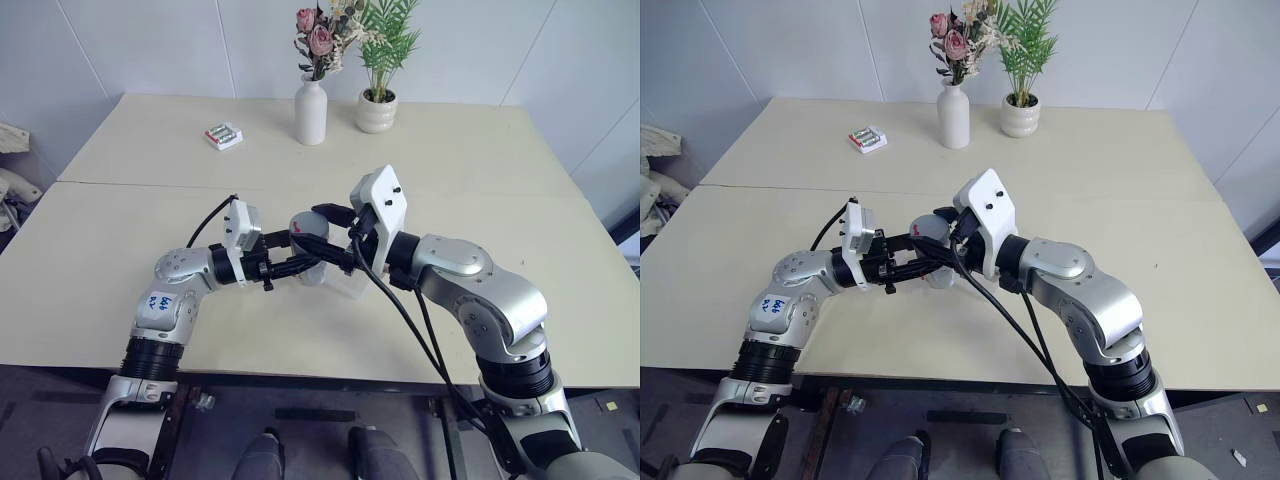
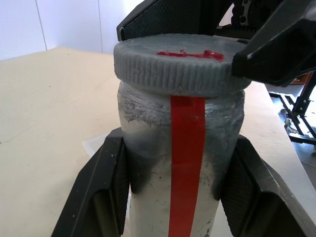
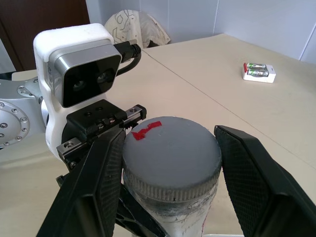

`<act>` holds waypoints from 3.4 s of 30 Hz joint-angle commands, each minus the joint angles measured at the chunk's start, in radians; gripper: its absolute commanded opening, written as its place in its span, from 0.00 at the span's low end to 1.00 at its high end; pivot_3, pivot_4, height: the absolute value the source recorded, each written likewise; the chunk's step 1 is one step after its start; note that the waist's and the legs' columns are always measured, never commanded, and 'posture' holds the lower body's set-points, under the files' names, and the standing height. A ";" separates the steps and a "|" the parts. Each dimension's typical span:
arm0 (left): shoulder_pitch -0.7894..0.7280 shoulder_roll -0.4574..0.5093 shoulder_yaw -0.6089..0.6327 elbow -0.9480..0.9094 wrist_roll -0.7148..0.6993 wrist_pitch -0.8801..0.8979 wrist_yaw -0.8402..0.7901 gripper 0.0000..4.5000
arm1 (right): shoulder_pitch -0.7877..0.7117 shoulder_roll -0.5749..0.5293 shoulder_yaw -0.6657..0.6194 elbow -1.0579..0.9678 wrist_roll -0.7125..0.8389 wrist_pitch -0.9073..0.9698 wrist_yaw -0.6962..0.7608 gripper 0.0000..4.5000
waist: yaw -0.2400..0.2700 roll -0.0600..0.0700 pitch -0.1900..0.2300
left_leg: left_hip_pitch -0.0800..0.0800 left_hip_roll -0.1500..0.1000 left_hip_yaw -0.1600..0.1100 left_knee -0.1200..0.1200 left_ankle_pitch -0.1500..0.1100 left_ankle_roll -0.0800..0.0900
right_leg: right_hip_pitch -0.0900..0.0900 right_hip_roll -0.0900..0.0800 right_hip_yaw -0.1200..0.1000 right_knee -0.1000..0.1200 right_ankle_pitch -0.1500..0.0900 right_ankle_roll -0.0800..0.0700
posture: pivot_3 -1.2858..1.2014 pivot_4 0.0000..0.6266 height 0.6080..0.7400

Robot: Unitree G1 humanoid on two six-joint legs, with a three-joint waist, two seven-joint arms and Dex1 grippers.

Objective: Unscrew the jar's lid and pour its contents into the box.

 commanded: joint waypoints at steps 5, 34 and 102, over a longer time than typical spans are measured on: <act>-0.012 -0.002 0.002 -0.024 -0.005 -0.013 -0.025 0.45 | -0.012 0.012 -0.017 -0.015 0.061 -0.026 0.078 0.56 | 0.000 0.000 0.000 | 0.000 0.000 0.000 0.000 0.000 0.000 | 0.000 0.000 0.000 0.000 0.000 0.000 | 0.52 0.24 1.00; -0.090 0.052 -0.032 0.023 -0.024 -0.016 -0.305 0.45 | -0.176 -0.167 0.018 0.338 0.093 -0.271 0.834 0.64 | -0.001 0.000 0.000 | 0.000 0.000 0.001 0.000 0.000 0.000 | -0.001 0.000 0.000 0.000 0.000 0.001 | 0.52 0.24 1.00; -0.014 0.042 -0.018 -0.065 -0.051 0.029 -0.252 0.45 | -0.079 -0.135 -0.072 0.369 0.040 -0.312 0.567 0.99 | 0.000 0.001 0.000 | 0.000 0.000 0.001 0.000 0.000 0.000 | -0.001 0.000 0.000 0.001 0.000 0.001 | 0.52 0.24 1.00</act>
